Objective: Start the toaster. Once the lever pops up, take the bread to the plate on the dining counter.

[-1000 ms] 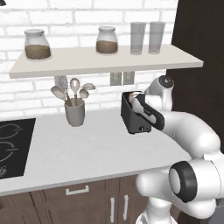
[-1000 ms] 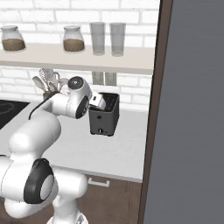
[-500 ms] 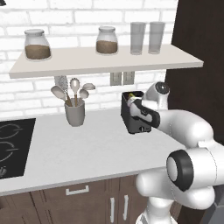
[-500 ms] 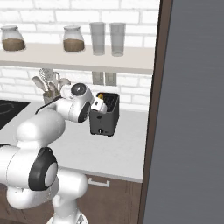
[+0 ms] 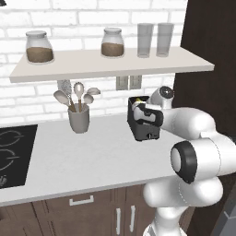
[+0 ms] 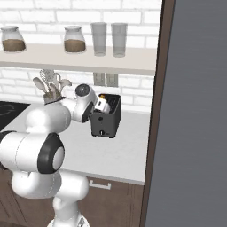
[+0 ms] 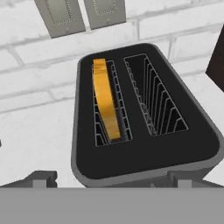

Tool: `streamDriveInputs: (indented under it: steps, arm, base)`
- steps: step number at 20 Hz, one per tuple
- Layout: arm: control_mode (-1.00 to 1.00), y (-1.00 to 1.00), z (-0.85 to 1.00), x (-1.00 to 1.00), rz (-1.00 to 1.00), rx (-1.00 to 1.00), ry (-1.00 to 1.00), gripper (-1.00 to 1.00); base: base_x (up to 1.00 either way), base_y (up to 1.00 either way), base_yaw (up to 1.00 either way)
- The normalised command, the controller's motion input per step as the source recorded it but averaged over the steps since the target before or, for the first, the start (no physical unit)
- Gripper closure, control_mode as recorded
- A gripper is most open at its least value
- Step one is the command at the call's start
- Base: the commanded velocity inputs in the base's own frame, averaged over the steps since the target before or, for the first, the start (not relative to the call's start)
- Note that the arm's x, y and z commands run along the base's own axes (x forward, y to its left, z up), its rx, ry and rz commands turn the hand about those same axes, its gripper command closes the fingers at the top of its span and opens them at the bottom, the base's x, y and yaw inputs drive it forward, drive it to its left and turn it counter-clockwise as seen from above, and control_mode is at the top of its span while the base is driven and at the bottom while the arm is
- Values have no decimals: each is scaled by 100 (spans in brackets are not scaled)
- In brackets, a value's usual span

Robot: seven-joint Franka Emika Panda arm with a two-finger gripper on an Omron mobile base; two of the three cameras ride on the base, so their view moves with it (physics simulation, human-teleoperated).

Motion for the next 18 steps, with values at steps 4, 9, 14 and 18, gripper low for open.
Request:
streamDriveInputs:
  steps: [4, 9, 14, 18]
  arm:
    - [-100, 0, -2, 31, 0, -1, 0, -100]
    - [-100, 0, -11, 28, 0, -1, 0, -100]
    - [-100, 0, -12, 25, 0, -1, -1, -100]
    - [-100, 0, -9, 24, 0, -2, -5, -100]
  base:
    - [0, 0, 0]
    - [0, 0, 0]
    - [0, 0, 0]
    - [0, 0, 0]
